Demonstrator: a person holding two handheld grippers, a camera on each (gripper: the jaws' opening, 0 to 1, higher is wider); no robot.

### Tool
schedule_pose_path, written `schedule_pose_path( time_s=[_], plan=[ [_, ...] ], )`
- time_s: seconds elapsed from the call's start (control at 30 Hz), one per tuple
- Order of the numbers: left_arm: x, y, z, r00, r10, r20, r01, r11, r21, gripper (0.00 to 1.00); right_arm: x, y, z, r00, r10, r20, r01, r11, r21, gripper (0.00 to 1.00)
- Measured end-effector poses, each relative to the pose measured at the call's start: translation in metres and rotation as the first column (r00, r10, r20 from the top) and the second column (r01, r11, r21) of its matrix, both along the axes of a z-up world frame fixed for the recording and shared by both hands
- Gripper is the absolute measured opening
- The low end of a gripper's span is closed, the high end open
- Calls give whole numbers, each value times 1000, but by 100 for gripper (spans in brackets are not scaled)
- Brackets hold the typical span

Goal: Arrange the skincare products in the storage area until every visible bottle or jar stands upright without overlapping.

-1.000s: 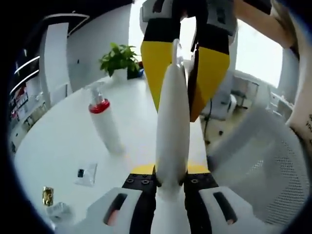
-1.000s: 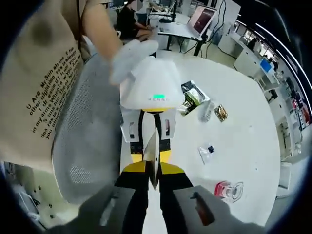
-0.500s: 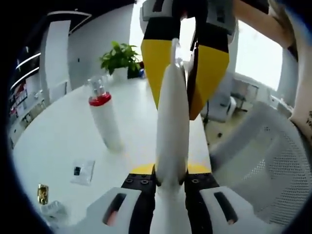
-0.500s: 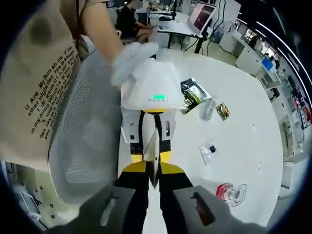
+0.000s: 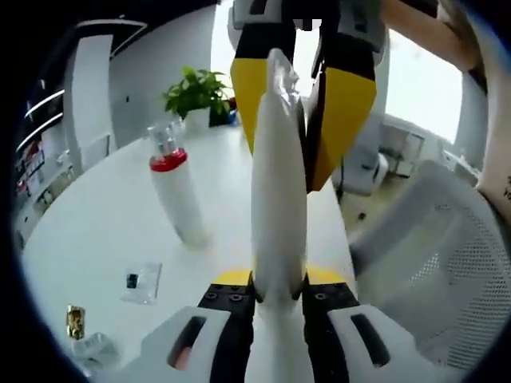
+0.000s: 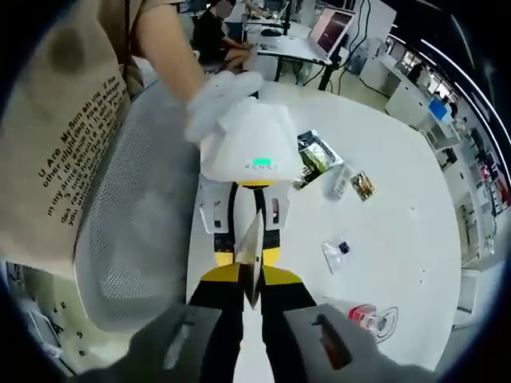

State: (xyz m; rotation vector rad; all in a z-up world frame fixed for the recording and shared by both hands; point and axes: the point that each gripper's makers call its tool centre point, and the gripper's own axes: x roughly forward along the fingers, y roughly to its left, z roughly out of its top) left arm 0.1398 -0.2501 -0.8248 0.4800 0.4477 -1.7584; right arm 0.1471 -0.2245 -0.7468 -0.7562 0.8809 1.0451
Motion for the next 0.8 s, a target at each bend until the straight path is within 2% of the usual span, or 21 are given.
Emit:
schedule_pose_path(
  time_s=[0.17,0.33,0.6,0.8],
  plan=[
    [13,-5,-1,1000,-18,14,18,1000,-8,18,13,-5,0,1000,10,2,-10,1000,-2,6],
    [30,-15,-1,999,-46,5,46,999,-3,18,30,-15,0,1000,5,4,-5,1000,-2,6],
    [63,-35,-2,998,-61,20,61,998,2,18,71,-38,-3,1000,5,6,-5,1000,-26,6],
    [82,-49,0,997,-70,16,70,998,-2,18,92,-52,-1,1000,8,0,-8,999,-41,7]
  ],
)
